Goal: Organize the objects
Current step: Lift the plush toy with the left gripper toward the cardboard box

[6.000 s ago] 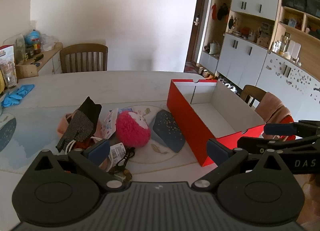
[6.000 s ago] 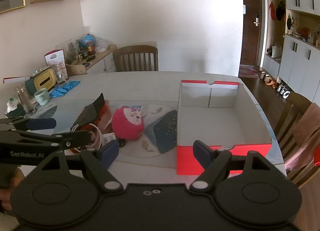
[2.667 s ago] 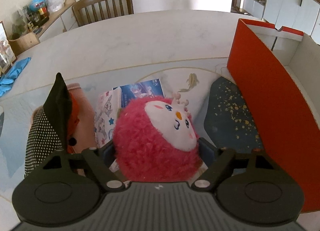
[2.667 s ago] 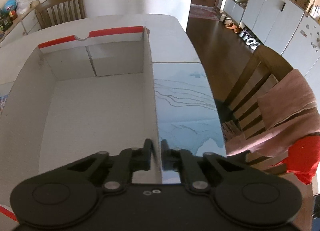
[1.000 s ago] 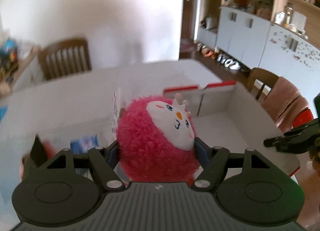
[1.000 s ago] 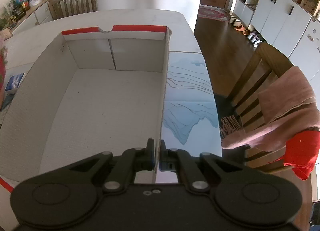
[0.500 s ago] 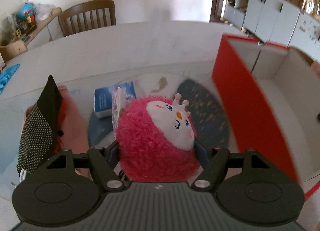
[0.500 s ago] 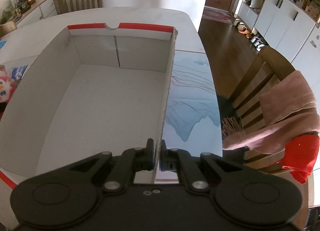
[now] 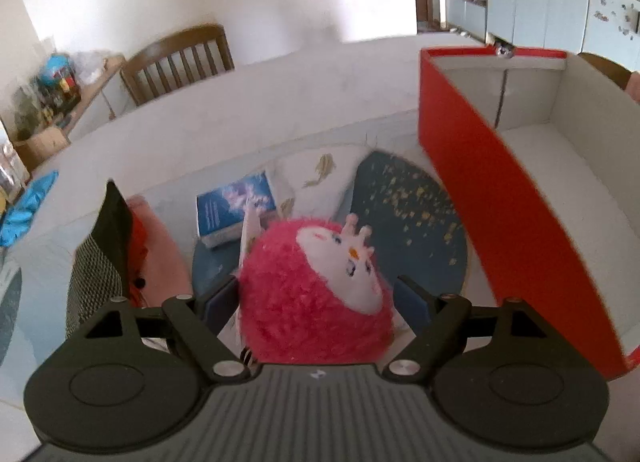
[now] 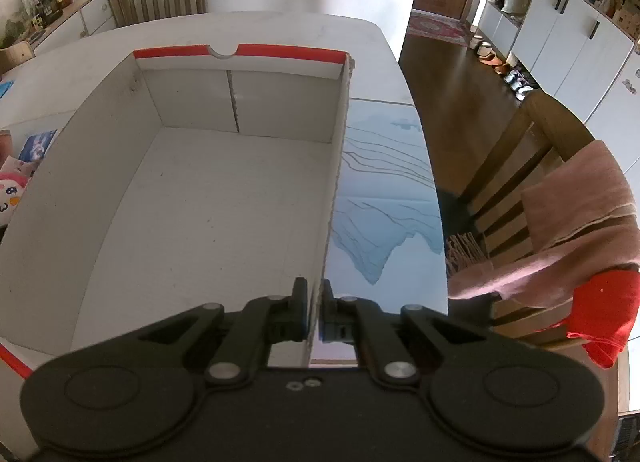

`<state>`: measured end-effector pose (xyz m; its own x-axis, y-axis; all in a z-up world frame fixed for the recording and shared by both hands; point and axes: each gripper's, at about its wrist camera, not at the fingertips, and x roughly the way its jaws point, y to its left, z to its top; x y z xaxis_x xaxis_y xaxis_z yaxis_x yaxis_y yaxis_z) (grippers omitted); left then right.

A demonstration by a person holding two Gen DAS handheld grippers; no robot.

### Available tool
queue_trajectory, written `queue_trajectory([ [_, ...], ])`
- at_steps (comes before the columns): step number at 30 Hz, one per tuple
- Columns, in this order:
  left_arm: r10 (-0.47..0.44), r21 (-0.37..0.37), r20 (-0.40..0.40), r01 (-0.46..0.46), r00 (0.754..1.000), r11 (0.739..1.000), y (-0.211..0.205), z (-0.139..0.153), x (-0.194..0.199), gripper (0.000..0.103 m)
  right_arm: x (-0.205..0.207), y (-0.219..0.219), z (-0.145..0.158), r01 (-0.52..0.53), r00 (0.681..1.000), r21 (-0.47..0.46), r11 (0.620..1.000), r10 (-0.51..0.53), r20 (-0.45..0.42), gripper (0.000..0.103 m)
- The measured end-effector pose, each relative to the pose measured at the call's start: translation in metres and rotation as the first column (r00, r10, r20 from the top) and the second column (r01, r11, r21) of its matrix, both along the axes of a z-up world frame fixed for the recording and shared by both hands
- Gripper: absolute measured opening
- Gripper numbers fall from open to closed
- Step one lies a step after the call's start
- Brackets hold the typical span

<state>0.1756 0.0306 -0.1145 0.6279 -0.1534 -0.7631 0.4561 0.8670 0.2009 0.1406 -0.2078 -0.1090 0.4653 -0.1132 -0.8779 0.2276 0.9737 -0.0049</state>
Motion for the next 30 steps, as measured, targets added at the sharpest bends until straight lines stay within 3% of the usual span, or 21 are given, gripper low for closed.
queue_trajectory([
  [7,-0.084,0.07,0.06,0.079,0.995,0.994,-0.018,-0.004,-0.008,0.084,0.001,-0.005,-0.001,-0.005,1.0,0.007,1.0,0.005,0.0,0.003],
  [12,-0.023,0.103,0.046,0.018,0.999,0.995,-0.013,-0.015,0.008,0.084,0.002,-0.006,-0.002,-0.007,1.0,0.006,1.0,0.007,0.0,0.003],
  [18,-0.058,0.161,0.054,0.049,0.997,0.986,-0.015,-0.025,0.015,0.085,0.004,-0.007,-0.003,-0.005,1.0,0.009,1.0,0.004,0.003,0.003],
  [22,-0.048,0.143,0.064,0.038,0.997,0.989,-0.015,-0.017,0.011,0.069,0.004,-0.007,-0.003,-0.006,1.0,0.008,1.0,0.006,0.003,0.003],
  [30,-0.084,0.007,0.093,0.083,0.992,0.996,-0.019,0.041,-0.011,0.068,0.004,-0.007,-0.005,-0.012,1.0,0.003,1.0,0.012,0.007,0.003],
])
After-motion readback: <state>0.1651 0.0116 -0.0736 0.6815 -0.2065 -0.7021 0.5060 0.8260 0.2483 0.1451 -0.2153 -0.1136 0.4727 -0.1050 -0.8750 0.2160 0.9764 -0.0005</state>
